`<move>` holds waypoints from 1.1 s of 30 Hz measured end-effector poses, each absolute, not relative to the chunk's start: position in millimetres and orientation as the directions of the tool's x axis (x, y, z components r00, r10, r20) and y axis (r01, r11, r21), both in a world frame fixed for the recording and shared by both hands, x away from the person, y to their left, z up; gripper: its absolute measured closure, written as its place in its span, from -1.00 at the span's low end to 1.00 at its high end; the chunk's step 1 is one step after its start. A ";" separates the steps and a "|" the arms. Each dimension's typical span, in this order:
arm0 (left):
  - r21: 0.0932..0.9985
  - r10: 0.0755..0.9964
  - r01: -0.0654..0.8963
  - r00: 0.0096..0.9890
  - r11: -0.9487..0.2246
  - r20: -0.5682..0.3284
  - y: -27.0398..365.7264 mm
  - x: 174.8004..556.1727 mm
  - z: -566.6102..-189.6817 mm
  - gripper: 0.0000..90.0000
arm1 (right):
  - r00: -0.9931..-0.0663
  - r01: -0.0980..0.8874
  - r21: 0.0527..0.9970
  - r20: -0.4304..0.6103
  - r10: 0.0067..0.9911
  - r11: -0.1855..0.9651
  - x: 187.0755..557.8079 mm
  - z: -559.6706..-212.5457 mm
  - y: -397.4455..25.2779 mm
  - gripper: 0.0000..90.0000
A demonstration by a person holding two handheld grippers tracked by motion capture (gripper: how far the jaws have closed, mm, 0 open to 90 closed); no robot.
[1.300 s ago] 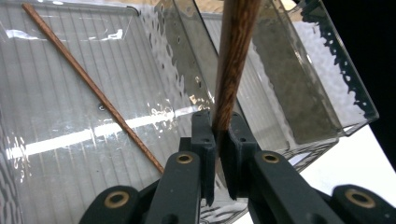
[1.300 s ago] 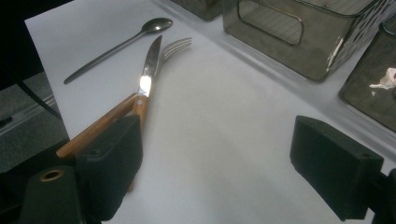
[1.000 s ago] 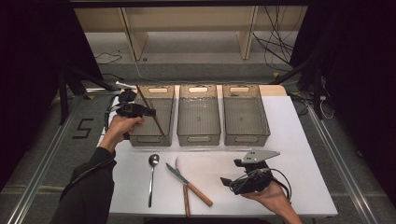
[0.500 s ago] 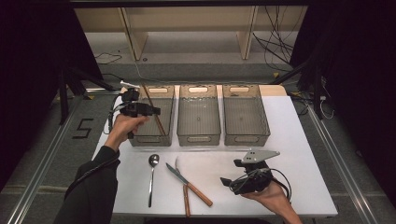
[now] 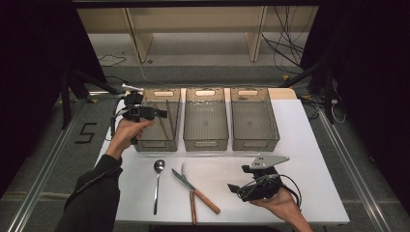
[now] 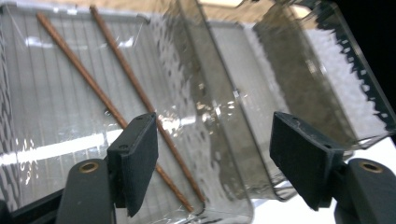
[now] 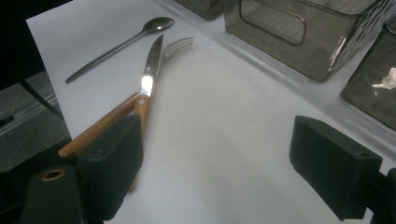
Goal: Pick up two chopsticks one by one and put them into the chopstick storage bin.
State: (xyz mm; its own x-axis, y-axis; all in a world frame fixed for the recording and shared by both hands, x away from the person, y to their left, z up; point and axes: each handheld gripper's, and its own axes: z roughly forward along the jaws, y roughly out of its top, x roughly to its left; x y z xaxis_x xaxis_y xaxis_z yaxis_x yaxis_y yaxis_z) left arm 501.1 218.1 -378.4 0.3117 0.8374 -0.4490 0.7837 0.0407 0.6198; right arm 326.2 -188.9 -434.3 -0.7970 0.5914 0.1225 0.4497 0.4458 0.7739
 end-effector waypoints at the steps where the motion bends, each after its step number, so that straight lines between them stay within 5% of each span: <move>1: 0.629 0.837 0.777 0.316 0.042 -0.446 217.7 497.3 -375.6 -0.32 | -0.797 0.452 0.772 0.123 0.592 0.447 325.9 -434.1 -188.4 -0.59; 17: 0.704 0.822 0.710 0.414 -0.024 -0.390 207.9 429.7 -370.6 -0.42 | -0.809 0.449 0.754 0.117 0.576 0.479 318.8 -435.1 -173.0 -0.57; 33: 0.708 0.848 0.706 0.392 -0.028 -0.357 213.4 384.2 -402.5 -0.46 | -0.814 0.444 0.755 0.114 0.570 0.482 316.0 -437.0 -167.3 -0.56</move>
State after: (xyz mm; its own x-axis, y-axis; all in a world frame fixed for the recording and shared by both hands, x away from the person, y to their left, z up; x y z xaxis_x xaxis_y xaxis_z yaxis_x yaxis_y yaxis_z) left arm 384.2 213.4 -402.5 0.3923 0.8477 -0.3572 0.7057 -0.0282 0.7080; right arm 316.0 -167.3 -437.0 -0.8135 0.5702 0.1141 0.4441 0.4825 0.7550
